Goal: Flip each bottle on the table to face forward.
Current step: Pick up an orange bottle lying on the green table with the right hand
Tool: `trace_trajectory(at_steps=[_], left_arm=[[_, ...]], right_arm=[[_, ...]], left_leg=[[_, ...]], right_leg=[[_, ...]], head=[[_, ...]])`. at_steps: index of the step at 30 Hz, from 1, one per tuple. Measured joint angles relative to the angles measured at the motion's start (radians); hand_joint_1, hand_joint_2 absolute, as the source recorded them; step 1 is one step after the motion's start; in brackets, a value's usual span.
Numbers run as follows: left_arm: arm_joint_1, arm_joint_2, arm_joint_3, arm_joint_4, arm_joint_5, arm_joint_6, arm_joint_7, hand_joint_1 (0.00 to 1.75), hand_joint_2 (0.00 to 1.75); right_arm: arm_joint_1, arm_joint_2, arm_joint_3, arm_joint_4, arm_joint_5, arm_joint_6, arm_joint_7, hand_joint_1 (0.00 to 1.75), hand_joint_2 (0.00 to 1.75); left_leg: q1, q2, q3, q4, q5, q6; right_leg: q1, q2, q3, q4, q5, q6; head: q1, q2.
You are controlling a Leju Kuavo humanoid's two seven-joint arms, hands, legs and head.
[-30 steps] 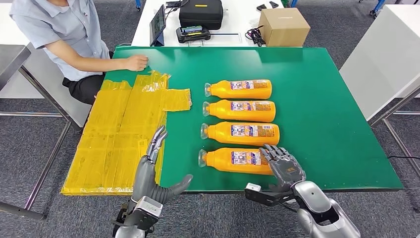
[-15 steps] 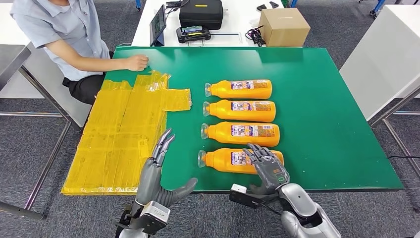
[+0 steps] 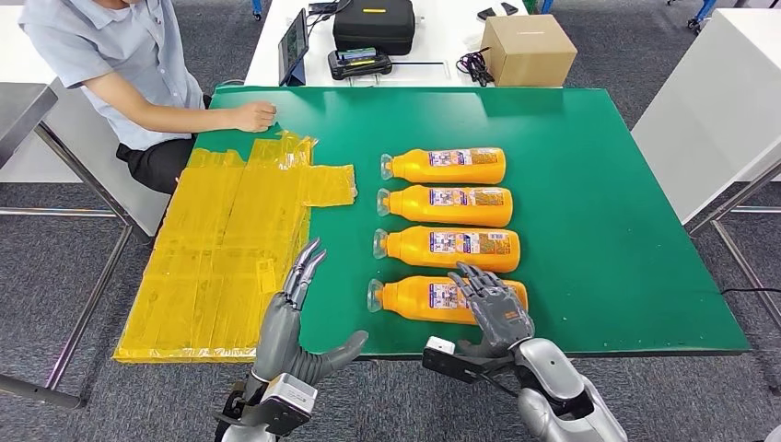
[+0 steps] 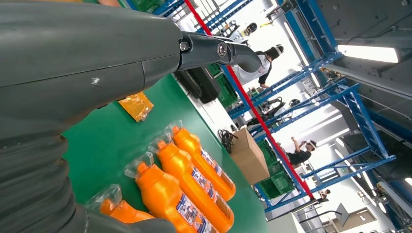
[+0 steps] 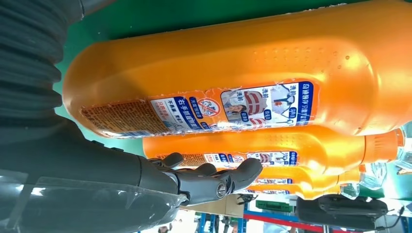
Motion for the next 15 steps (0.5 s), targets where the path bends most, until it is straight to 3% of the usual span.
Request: trace_trajectory(at_steps=[15], left_arm=[[-0.001, 0.0, -0.002, 0.0, 0.001, -0.003, 0.0, 0.0, 1.75]], right_arm=[[-0.014, 0.011, -0.017, 0.023, -0.002, -0.004, 0.004, 0.0, 1.75]], left_leg=[[0.0, 0.0, 0.0, 0.0, 0.0, 0.0]], right_leg=[[0.0, 0.0, 0.0, 0.0, 0.0, 0.0]], head=[[0.0, 0.0]])
